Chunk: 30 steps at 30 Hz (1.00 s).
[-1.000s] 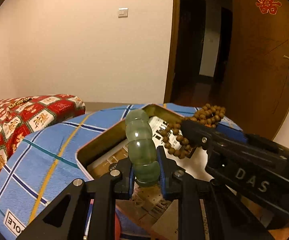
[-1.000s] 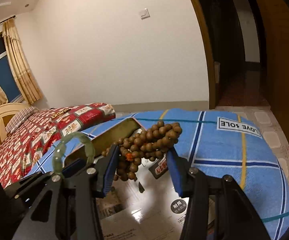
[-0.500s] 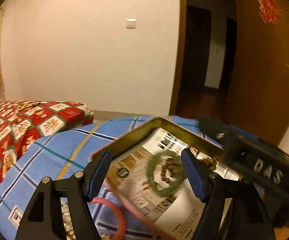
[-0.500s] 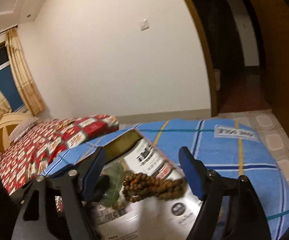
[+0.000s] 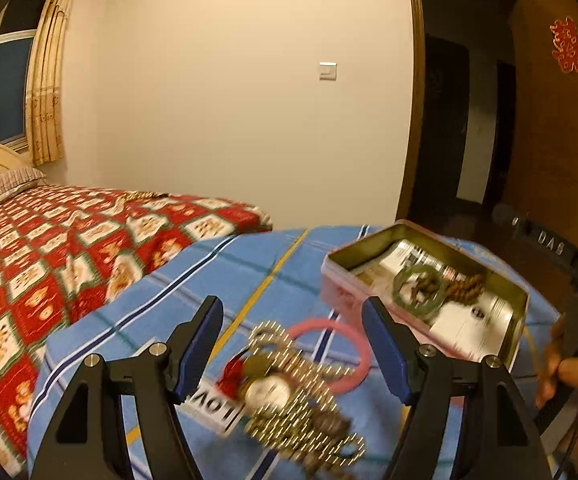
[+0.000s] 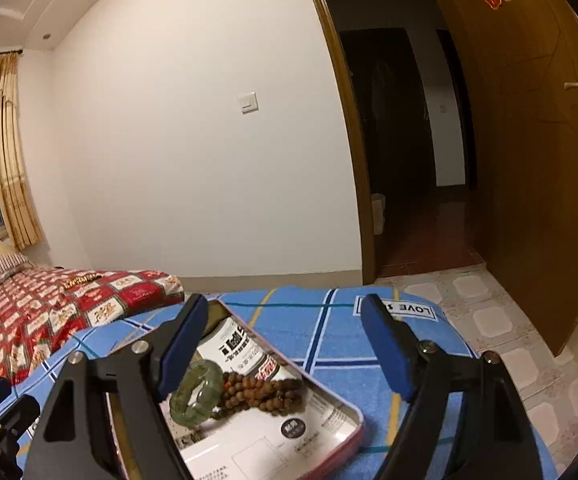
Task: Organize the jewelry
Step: 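Drop the jade bangle and bead bracelet into the pink tin with both grippers, then grasp the metal bead necklace with the right gripper and lift it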
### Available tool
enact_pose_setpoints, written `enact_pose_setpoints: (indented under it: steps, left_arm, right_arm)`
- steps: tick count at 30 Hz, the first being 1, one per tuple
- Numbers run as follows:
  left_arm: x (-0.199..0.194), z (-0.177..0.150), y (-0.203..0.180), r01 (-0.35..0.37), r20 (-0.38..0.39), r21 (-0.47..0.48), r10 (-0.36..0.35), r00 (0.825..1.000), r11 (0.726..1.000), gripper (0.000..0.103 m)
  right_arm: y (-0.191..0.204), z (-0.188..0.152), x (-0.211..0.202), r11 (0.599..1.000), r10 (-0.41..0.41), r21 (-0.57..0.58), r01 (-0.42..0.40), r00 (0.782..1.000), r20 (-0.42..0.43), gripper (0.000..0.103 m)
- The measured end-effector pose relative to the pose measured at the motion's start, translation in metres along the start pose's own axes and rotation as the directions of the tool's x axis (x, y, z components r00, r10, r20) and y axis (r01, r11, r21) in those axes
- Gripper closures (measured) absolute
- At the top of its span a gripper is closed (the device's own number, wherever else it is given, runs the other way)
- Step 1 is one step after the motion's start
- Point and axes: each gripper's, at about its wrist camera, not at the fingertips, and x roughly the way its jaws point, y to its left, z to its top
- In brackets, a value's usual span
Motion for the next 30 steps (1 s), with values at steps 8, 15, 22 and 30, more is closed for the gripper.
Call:
enact_pose_setpoints:
  steps: [8,15,22,30]
  left_arm:
    - [-0.024,-0.01,0.016,0.004,0.013,-0.04,-0.003,1.0,0.999,0.031]
    - [-0.037,-0.018,0.04,0.001,-0.032,-0.17,-0.006,0.999,0.985,0.031]
    - [-0.059,-0.021,0.057,-0.038,-0.02,-0.179,0.035,0.999,0.983,0.031]
    - [-0.065,-0.022,0.074,-0.163,-0.02,-0.14,0.162,0.987,0.977,0.031]
  right_arm:
    - [0.011,-0.016,-0.023,0.999,0.033,-0.021,-0.034,0.999,-0.04,0.022]
    - [0.028,-0.031,-0.046,0.993,0.107,-0.047,-0.11,0.992,-0.071,0.022]
    - [0.046,-0.041,-0.06,0.978,0.194,-0.055,-0.201,0.975,-0.109,0.022]
    - [0.077,-0.061,-0.058,0.918,0.37,-0.036,-0.394,0.886,-0.279,0.026]
